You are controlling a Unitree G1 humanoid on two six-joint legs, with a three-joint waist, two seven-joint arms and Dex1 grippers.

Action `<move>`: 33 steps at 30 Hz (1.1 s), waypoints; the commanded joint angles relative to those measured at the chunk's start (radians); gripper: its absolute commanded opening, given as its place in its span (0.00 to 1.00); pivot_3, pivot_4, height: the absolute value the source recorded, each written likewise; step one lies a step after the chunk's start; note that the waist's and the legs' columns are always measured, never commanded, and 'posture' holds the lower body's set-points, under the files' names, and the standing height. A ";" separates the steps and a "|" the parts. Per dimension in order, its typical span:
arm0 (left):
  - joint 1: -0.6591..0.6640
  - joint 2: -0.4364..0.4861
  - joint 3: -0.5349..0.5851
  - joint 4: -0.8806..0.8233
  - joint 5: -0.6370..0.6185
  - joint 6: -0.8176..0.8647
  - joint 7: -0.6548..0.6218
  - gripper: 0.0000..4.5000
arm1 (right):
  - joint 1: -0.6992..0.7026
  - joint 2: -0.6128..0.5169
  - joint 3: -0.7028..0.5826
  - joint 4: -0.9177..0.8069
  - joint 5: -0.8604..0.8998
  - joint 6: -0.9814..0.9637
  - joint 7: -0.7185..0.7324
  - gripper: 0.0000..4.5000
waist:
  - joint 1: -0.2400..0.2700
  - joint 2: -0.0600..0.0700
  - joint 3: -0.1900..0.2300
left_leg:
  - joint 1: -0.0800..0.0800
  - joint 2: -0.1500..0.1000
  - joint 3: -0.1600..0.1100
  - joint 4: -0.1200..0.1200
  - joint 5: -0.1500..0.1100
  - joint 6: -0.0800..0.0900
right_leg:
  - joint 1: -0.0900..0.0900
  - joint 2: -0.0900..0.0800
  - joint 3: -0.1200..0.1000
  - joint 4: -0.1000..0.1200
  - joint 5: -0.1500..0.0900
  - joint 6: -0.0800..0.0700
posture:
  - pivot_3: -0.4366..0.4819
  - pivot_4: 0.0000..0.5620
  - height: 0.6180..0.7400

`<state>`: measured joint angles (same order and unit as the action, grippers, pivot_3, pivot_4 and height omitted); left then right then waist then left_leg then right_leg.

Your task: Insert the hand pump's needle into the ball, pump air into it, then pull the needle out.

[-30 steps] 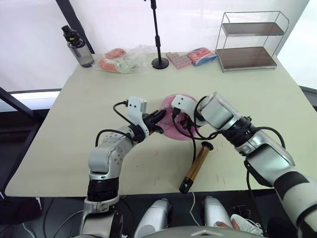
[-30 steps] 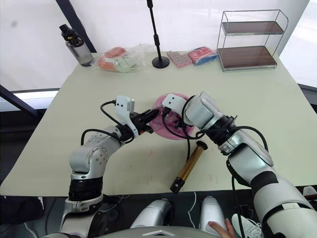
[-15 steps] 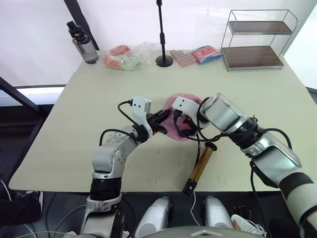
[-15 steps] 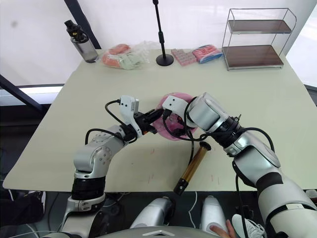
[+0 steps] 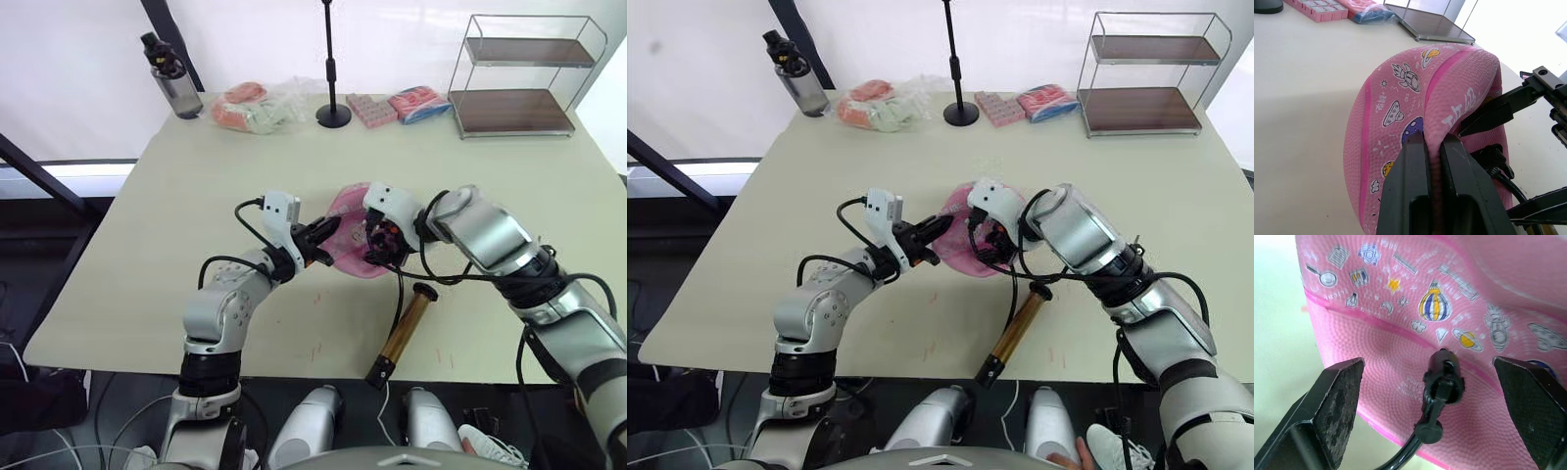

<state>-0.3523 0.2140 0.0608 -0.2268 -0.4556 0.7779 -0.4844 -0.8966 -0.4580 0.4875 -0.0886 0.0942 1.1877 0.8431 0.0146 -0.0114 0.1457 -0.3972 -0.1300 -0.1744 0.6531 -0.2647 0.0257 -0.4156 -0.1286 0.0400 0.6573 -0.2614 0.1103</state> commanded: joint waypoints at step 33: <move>0.026 0.015 -0.051 0.031 -0.015 0.021 0.008 0.00 | 0.179 0.090 -0.280 -0.172 0.217 0.174 -0.284 0.99 | 0.000 0.000 0.000 | 0.000 0.001 0.001 0.000 0.000 0.000 | 0.000 0.000 0.000 0.000 0.001 -0.002 | 0.48 0.27 0.96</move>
<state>-0.3505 0.2300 0.0503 -0.2244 -0.4717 0.7721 -0.4759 -0.7213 -0.3728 0.2378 -0.2384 0.2997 1.3567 0.5709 0.0145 -0.0116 0.1458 -0.3972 -0.1295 -0.1737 0.6533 -0.2643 0.0256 -0.4155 -0.1283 0.0400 0.6572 -0.2602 0.1088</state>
